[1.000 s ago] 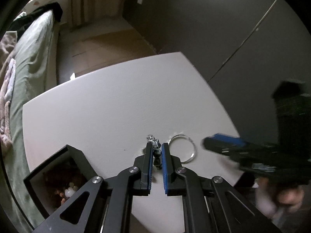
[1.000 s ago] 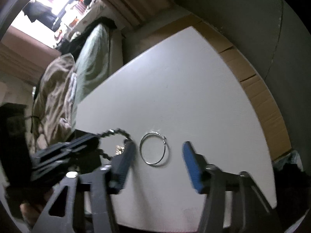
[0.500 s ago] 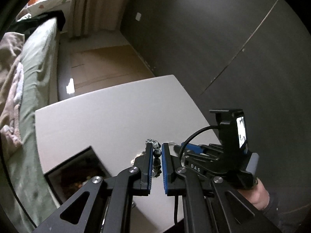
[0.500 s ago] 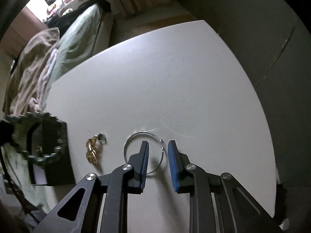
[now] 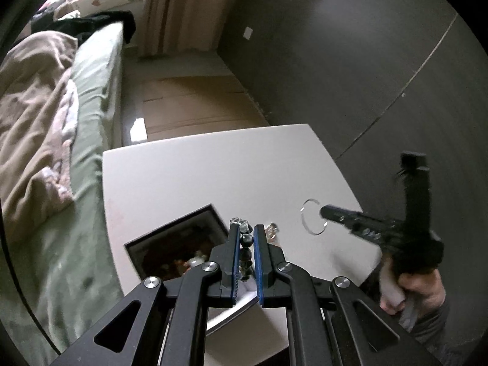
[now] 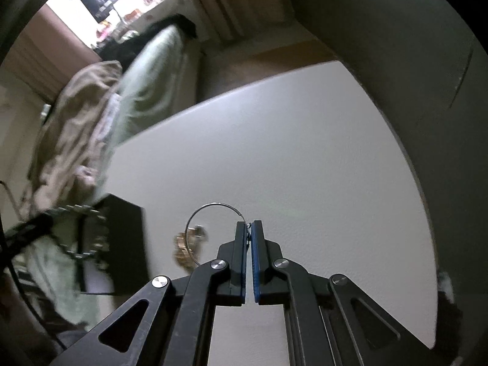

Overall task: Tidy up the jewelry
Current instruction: 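Carry the green bracelet into the box with the left tool while the right tool drops the silver hoop in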

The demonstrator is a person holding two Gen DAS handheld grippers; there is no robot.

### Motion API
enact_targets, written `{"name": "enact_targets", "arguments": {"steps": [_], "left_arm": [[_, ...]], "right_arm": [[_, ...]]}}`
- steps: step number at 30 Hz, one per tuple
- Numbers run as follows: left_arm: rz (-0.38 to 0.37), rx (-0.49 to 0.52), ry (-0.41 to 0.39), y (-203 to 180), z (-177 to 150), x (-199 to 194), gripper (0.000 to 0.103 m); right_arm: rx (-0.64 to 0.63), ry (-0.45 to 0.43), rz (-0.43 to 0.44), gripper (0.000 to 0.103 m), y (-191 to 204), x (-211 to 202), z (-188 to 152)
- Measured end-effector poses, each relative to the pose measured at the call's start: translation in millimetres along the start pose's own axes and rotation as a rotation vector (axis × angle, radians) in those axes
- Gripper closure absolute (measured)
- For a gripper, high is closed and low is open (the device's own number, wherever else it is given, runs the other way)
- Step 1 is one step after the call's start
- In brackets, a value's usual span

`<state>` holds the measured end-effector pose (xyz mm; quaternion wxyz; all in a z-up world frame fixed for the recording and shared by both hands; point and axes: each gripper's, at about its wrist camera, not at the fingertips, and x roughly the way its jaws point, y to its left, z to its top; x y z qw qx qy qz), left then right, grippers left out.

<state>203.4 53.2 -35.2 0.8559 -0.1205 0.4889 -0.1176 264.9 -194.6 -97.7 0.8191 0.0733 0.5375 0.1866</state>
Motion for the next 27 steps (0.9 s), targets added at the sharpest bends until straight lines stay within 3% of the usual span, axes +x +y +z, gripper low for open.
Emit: {"name": "enact_targets", "arguments": {"steps": [9, 13, 14, 15, 17, 21, 27], "left_arm": [[0.035, -0.045, 0.018, 24.2, -5.2, 0.2, 0.094], [0.108, -0.129, 0.052, 47.3, -2.0, 11.4, 0.091], [0.1, -0.155, 0.066, 53.4, -1.9, 13.8, 0.081], [0.086, -0.18, 0.069, 59.3, -2.2, 14.0, 0.061], [0.098, -0.196, 0.036, 63.6, -2.1, 7.8, 0.035], [0.102, -0.19, -0.027, 61.8, 0.0, -6.8, 0.032], [0.102, -0.215, -0.016, 68.0, -1.0, -4.2, 0.032]], "right_arm": [[0.01, -0.054, 0.156, 0.098, 34.3, -12.3, 8.5], [0.0, -0.053, 0.212, 0.098, 50.0, -7.2, 10.3], [-0.004, -0.053, 0.226, 0.098, 54.4, -6.0, 10.4], [-0.011, -0.051, 0.244, 0.098, 59.1, -5.5, 10.2], [-0.03, -0.045, 0.277, 0.098, 69.5, -4.4, 9.2], [-0.076, -0.029, 0.312, 0.098, 86.2, -3.2, 4.1], [-0.139, 0.006, 0.347, 0.098, 112.1, 8.3, -5.3]]}}
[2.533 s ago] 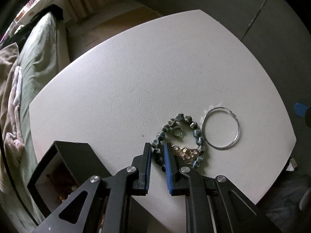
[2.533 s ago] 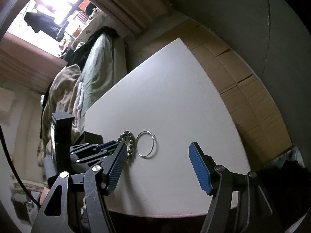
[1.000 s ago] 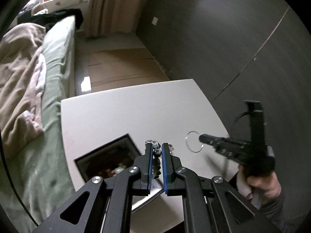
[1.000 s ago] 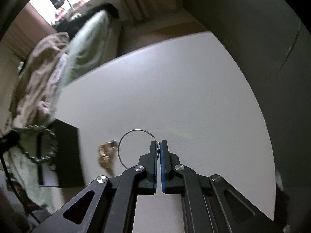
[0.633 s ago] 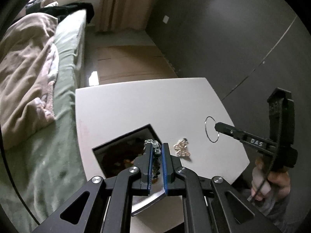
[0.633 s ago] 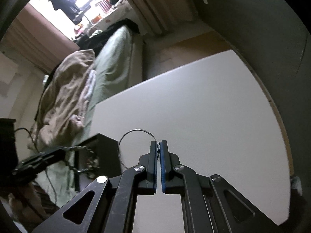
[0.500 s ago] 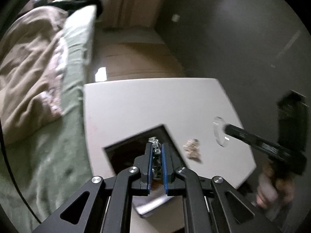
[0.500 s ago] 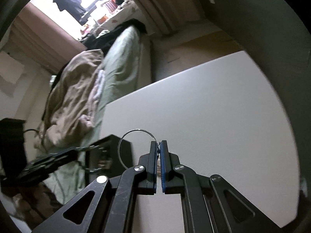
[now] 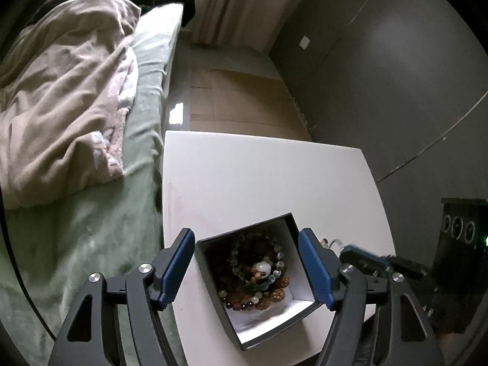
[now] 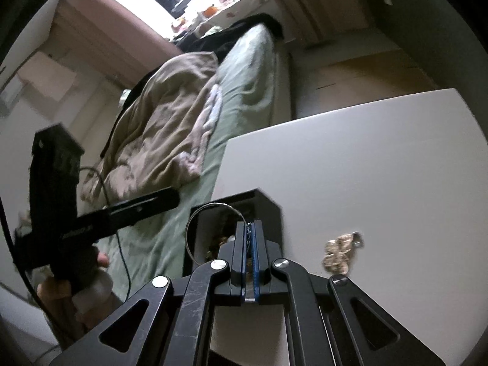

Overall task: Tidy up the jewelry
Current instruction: 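Carry the green bracelet into the box with the left tool while the right tool drops the silver hoop in, then reach the left tool to the gold butterfly brooch and close on it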

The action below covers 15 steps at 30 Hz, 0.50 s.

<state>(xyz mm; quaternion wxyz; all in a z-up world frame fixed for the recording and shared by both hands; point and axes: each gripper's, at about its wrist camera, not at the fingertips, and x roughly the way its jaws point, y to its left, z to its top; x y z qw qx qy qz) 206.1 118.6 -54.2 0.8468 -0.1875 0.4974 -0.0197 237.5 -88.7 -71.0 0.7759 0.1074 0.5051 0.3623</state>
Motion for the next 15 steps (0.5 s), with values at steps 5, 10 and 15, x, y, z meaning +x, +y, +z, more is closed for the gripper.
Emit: {"name": "enact_targets", "arguments": {"steps": [5, 10, 15], "left_arm": [[-0.003, 0.002, -0.003, -2.2, 0.8, 0.4, 0.032], [-0.006, 0.011, 0.001, -5.3, -0.4, 3.6, 0.032], [-0.017, 0.041, 0.01, -19.0, -4.3, 7.9, 0.032]], "right_arm": [[-0.024, 0.105, 0.007, 0.087, 7.6, 21.9, -5.4], [0.028, 0.05, -0.043, 0.038, -11.3, 5.6, -3.3], [0.079, -0.01, -0.088, 0.038, -32.4, -18.6, -0.2]]}}
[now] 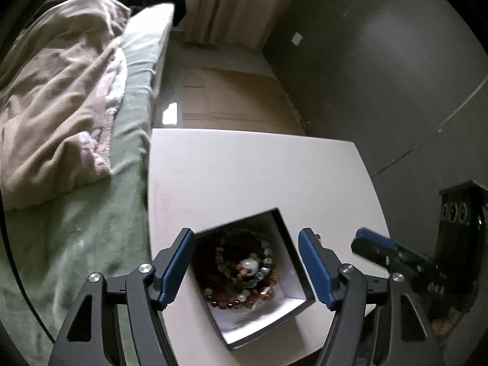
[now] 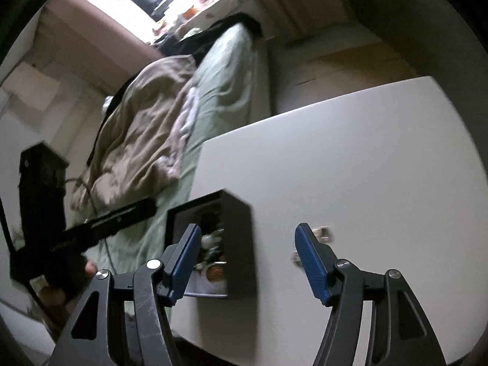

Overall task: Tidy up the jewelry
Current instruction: 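Reach the left tool to the gold butterfly brooch and close on it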

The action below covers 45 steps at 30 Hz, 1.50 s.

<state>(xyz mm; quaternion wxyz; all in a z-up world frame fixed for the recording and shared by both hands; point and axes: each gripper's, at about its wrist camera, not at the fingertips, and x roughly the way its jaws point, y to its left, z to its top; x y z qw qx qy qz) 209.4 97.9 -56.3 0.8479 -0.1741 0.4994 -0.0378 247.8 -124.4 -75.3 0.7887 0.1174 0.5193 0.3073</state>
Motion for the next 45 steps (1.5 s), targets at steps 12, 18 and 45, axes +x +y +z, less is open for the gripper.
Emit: {"name": "enact_targets", "arguments": {"steps": [12, 18, 45], "left_arm": [[-0.022, 0.13, 0.028, -43.6, -9.4, 17.4, 0.032], [-0.05, 0.167, 0.072, -67.3, -5.7, 32.5, 0.032], [0.184, 0.268, 0.343, -131.1, -16.8, 143.6, 0.074]], "right_arm": [[0.053, 0.008, -0.157, 0.038, -40.5, -16.8, -1.4], [0.071, 0.025, -0.156, 0.038, -58.0, -28.6, -4.9], [0.258, -0.004, -0.186, 0.038, -122.2, -82.3, -8.1]]}}
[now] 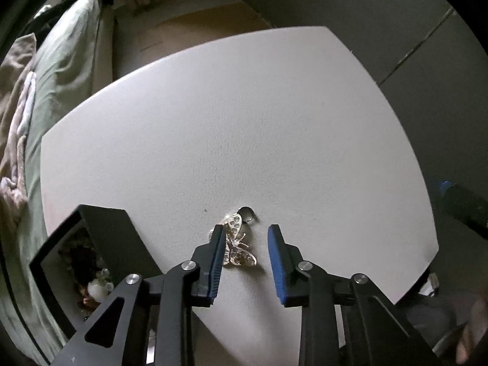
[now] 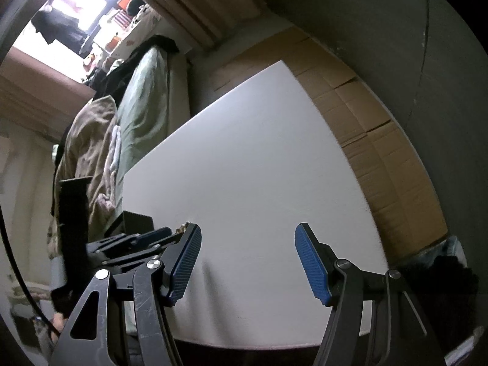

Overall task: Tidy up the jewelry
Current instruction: 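Reach the left tool to the gold butterfly brooch and close on it, then lift the butterfly brooch with the left tool while the right tool grasps the small silver ring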

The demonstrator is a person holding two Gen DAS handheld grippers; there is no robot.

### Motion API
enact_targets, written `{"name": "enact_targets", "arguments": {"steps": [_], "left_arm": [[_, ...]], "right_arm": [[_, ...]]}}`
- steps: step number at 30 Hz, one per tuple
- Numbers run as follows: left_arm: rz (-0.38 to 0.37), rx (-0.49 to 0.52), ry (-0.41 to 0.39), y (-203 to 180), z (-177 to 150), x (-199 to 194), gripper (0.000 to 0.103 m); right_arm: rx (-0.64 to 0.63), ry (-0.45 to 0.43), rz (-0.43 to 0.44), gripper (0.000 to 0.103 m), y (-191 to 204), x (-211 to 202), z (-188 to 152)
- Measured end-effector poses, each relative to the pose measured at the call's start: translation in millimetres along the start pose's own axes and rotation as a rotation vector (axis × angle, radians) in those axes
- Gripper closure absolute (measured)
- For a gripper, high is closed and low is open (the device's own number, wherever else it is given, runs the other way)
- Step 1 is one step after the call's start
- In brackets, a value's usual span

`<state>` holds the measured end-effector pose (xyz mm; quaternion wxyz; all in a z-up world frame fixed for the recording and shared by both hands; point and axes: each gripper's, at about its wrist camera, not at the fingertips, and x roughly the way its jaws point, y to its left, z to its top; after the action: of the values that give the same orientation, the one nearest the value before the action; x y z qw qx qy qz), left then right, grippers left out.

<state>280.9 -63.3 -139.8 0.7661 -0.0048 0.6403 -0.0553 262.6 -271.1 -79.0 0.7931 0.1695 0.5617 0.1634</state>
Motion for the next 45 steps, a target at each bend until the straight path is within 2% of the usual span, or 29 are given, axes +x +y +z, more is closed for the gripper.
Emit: {"name": "enact_targets", "arguments": {"steps": [4, 7, 8, 9, 10, 15, 20, 24, 26, 28, 33, 38, 45], "left_arm": [[0.063, 0.023, 0.01, -4.5, -2.3, 7.9, 0.074], [0.106, 0.036, -0.014, -8.2, -3.3, 8.5, 0.077], [0.102, 0.031, -0.012, -7.6, -3.2, 8.3, 0.079], [0.085, 0.026, -0.023, -6.5, -3.3, 5.7, 0.089], [0.075, 0.028, -0.03, -8.3, -4.4, 0.7, 0.09], [0.029, 0.03, -0.082, -1.5, -8.1, -23.6, 0.09], [-0.056, 0.0, -0.138, 17.5, -12.9, -47.2, 0.09], [-0.093, -0.022, -0.194, 34.2, -19.9, -62.9, 0.09], [-0.122, -0.038, -0.215, 36.3, -26.1, -71.5, 0.09], [-0.152, -0.061, -0.239, 46.2, -30.9, -77.7, 0.09], [-0.212, -0.062, -0.272, 59.8, -40.2, -91.0, 0.09], [-0.24, -0.069, -0.295, 72.9, -45.1, -100.2, 0.09], [-0.245, -0.114, -0.343, 99.4, -48.6, -116.2, 0.09]], "right_arm": [[0.015, 0.0, 0.003, 0.038, -3.7, -1.6, 0.4], [0.002, -0.007, -0.004, 0.038, -1.9, -3.7, 0.4], [-0.001, -0.011, -0.006, 0.038, -0.7, -4.0, 0.6], [0.001, -0.018, -0.009, 0.038, -0.5, -4.5, 1.5], [0.011, -0.027, -0.014, 0.038, -1.9, -5.4, 1.7], [0.049, -0.015, -0.018, 0.038, -6.2, 0.0, 2.3], [0.016, -0.009, -0.011, 0.038, 6.0, 9.3, 0.0], [-0.006, -0.021, 0.016, 0.039, 18.3, 16.1, -0.6], [-0.021, -0.02, 0.018, 0.042, 25.3, 21.8, -0.9], [-0.041, -0.001, 0.025, 0.055, 33.7, 31.8, -0.9], [-0.101, 0.054, 0.026, 0.067, 54.9, 58.2, -2.5], [-0.174, 0.098, 0.003, 0.069, 80.1, 84.5, -5.3], [-0.219, 0.14, -0.033, 0.078, 99.1, 112.4, -9.3]]}}
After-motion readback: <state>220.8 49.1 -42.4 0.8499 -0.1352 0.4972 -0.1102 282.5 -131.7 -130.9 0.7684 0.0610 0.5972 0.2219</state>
